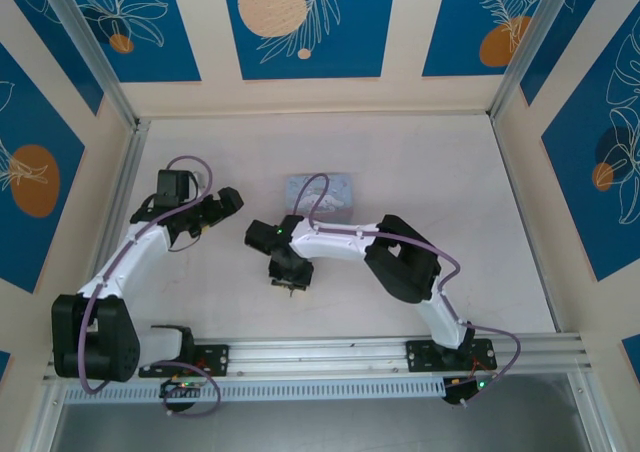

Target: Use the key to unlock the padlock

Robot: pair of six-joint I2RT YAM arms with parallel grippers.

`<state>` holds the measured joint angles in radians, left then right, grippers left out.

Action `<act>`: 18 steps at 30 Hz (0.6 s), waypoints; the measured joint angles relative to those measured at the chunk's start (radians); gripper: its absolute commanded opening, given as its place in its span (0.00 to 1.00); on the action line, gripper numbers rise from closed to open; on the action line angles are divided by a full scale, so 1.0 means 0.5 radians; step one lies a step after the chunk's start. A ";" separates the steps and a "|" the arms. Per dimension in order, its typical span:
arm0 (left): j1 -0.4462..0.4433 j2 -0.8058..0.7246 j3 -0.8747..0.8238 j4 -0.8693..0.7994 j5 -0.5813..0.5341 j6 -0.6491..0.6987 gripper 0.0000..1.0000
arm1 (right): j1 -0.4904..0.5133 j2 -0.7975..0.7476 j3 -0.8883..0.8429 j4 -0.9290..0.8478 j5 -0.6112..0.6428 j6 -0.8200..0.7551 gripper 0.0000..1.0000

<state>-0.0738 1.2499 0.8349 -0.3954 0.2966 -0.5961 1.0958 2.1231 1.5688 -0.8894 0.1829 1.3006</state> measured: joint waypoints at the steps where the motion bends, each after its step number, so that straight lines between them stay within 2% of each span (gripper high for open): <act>1: 0.000 0.002 0.000 0.000 0.002 0.000 1.00 | -0.001 -0.011 -0.018 0.014 -0.001 0.002 0.30; 6: 0.001 0.005 0.000 -0.001 0.007 -0.001 1.00 | -0.005 -0.040 -0.063 0.034 0.001 -0.001 0.19; 10: 0.001 0.005 0.000 -0.001 0.007 -0.001 1.00 | -0.005 -0.087 -0.093 0.058 -0.013 -0.025 0.00; 18: 0.002 0.005 0.000 0.000 0.018 -0.004 1.00 | -0.039 -0.241 -0.292 0.234 -0.013 -0.137 0.00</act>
<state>-0.0731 1.2526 0.8349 -0.3954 0.3058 -0.5980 1.0763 2.0026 1.4227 -0.7723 0.1764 1.2320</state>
